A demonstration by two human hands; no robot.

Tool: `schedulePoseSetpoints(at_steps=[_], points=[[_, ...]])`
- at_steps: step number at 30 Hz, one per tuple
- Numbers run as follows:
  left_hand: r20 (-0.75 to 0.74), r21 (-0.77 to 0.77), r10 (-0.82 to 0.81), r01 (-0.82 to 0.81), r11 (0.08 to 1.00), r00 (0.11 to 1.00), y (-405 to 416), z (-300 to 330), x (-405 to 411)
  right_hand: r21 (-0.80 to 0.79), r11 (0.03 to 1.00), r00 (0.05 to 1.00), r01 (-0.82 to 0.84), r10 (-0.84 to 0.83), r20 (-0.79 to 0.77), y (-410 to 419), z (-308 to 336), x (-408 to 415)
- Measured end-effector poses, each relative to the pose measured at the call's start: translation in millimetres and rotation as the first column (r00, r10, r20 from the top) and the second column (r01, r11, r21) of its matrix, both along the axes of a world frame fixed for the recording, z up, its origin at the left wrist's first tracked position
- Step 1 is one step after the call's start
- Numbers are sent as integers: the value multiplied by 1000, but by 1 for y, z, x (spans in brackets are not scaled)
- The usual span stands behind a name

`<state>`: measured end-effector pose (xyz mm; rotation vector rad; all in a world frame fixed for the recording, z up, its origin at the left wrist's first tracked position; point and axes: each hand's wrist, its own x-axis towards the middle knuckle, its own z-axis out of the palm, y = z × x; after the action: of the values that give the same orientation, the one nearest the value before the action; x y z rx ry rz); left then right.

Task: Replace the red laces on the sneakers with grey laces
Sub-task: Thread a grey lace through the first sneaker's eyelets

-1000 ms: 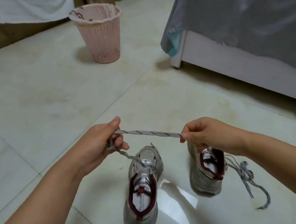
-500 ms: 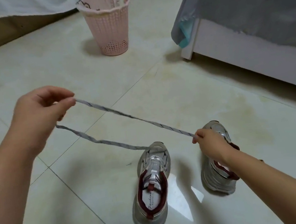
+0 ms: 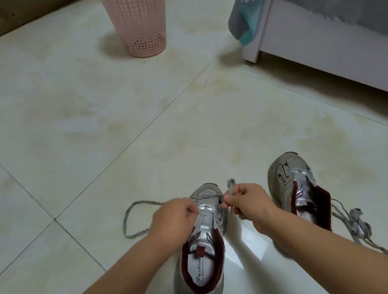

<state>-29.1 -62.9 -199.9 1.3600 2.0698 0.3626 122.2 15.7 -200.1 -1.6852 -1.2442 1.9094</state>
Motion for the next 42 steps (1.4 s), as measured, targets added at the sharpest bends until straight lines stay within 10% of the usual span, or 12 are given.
schedulePoseSetpoints(at_steps=[32,42], points=[[229,-175,357,-322,930,906,17,-52,44,294,916,955,-272,220,198,1,-56,1],[-62,-15,16,-17,1000,998,19,-58,31,187,957,966,-223,191,175,8,-63,-3]])
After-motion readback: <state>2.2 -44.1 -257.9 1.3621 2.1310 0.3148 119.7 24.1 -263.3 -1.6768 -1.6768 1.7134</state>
